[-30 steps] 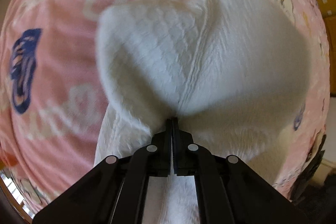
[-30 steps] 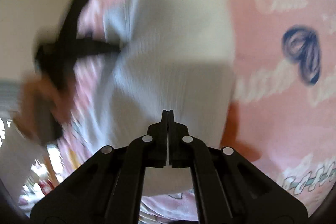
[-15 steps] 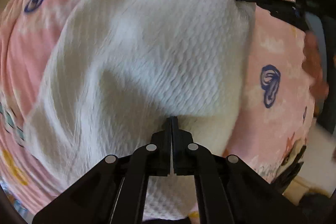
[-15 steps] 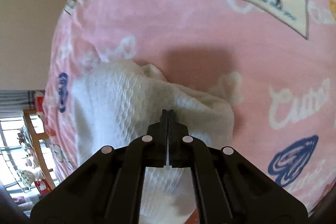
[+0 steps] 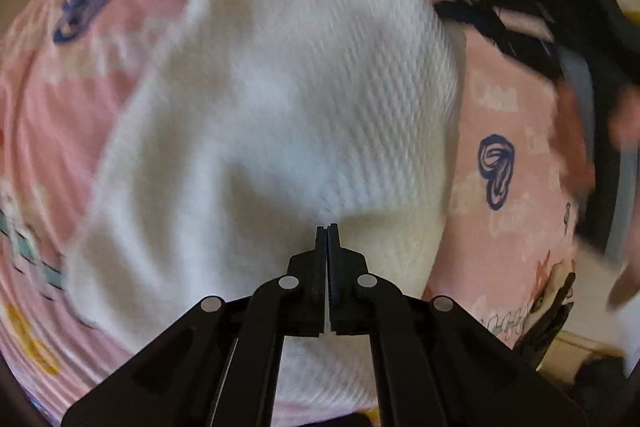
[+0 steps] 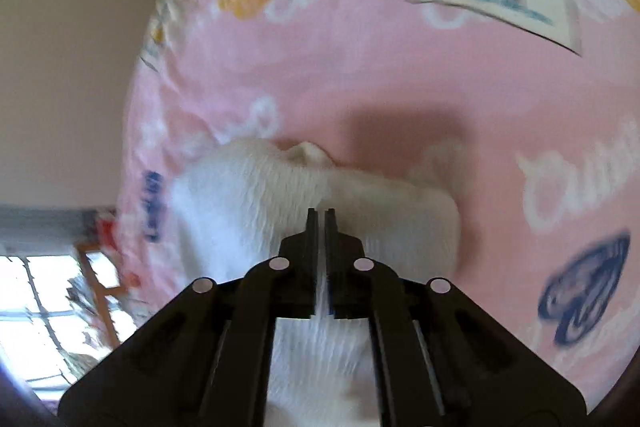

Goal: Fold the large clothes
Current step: 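Open both grippers and clamp the white bundle between them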

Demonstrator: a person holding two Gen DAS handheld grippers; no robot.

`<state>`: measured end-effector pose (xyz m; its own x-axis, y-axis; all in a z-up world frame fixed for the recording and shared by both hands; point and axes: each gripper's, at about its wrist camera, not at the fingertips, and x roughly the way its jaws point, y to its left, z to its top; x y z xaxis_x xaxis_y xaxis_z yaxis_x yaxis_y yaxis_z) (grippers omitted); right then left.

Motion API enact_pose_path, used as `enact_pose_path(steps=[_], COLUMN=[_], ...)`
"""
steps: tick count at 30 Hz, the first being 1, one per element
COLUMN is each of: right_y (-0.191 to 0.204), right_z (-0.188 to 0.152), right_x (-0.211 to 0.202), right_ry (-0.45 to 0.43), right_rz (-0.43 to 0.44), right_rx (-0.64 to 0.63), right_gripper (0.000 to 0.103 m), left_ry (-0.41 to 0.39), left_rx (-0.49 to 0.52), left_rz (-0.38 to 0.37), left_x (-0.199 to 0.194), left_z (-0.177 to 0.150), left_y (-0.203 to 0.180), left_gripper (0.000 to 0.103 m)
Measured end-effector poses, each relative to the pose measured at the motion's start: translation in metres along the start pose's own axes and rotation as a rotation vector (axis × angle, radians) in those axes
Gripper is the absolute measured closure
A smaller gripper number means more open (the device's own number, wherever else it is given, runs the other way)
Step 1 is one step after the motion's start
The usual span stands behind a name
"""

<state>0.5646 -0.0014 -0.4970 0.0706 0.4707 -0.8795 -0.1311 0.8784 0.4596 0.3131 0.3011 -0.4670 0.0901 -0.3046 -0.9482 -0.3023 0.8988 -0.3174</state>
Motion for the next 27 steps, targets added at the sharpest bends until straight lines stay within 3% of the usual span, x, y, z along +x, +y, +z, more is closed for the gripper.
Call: enact_pose_path(steps=[2,3,4,6,8,9,12,15,18,22,24,27], right_y=[-0.017,-0.02,-0.029,-0.043,-0.062,-0.072,-0.09,-0.092,-0.086,-0.09,-0.094,-0.1], right_z=[-0.027,-0.036,-0.053,-0.072,-0.089,-0.097,-0.111,-0.117,-0.116,-0.117,-0.117,-0.121], right_x=[-0.032,-0.039,-0.052,-0.059,-0.058,-0.055,-0.038,-0.013,0.006,0.022,0.029,0.041], right_ry=[-0.068,-0.101,-0.138,-0.139,-0.138,-0.131,-0.108,-0.066,-0.027,0.004,0.023,0.067], right_rz=[0.023,0.023,0.02,0.033,0.079,0.122,0.208,0.247,0.207,0.249,0.302,0.478], right_rx=[0.045,0.053,0.062,0.088,0.147,0.183,0.212,0.17,0.095,0.095,0.123,0.196], right_gripper=[0.024,0.021,0.021,0.021,0.021,0.021,0.021,0.021,0.021,0.018,0.018,0.015], left_ry=[0.006,0.014,0.023,0.033,0.031,0.057,0.105,0.155,0.19,0.204,0.217,0.243], left_rx=[0.008,0.004,-0.001,0.021,0.071,0.09,0.108,0.14,0.161,0.16,0.15,0.122], left_rz=[0.023,0.018,0.01,0.008,-0.002,-0.045,-0.074,-0.023,-0.016,-0.071,-0.106,-0.193], left_x=[-0.019,-0.026,-0.03,-0.033,-0.035,-0.03,-0.015,0.007,0.029,0.046,0.056,0.067], left_z=[0.011,0.02,0.03,0.048,0.063,0.074,0.089,0.095,0.095,0.098,0.102,0.108], left_y=[0.012,0.021,0.032,0.049,0.063,0.074,0.094,0.099,0.103,0.113,0.117,0.129], left_gripper=[0.1,0.089,0.069,0.041,0.038,0.03,0.028,0.027,0.024,0.015,0.009,0.007])
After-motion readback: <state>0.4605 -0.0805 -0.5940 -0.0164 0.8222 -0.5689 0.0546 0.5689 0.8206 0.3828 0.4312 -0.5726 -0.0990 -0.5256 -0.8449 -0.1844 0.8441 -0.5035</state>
